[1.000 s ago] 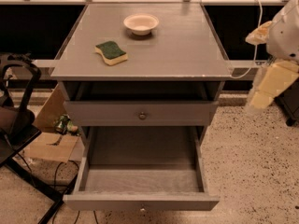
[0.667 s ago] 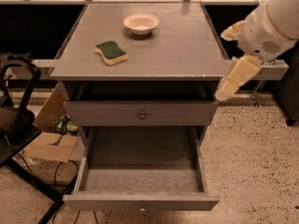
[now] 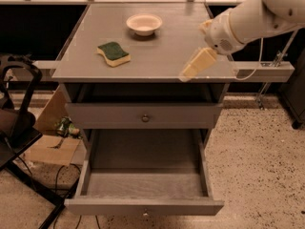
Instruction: Place sponge into middle drawer
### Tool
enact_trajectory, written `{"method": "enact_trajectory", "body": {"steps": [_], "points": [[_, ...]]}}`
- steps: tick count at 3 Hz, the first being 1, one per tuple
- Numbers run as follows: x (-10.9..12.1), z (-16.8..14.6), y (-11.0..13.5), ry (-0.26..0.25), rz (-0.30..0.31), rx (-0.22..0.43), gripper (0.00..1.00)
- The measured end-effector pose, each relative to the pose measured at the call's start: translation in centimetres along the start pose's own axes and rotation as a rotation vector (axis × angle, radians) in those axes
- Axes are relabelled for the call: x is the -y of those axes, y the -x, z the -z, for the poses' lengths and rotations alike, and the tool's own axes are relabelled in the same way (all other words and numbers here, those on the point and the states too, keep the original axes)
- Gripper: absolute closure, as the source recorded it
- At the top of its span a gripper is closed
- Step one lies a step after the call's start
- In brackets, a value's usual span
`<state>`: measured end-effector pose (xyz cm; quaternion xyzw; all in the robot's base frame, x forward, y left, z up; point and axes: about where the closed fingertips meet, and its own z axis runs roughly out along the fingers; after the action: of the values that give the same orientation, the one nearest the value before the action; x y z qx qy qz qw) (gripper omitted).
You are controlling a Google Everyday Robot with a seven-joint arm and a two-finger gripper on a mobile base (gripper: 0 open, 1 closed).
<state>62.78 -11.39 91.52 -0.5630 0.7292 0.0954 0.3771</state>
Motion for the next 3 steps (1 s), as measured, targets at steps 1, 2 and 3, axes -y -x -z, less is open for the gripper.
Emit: {"method": "enact_trajectory", "body": {"steps": [1,2,3], "points": [[0.9,-2.8,1.6,-0.010,-0.048,0.000,0.00],[0.7,-3.5,2.0,0.001,-0.066,0.003,0.00],[1.3,-6.4,3.7,0.038,-0.056,0.031,0.00]]}}
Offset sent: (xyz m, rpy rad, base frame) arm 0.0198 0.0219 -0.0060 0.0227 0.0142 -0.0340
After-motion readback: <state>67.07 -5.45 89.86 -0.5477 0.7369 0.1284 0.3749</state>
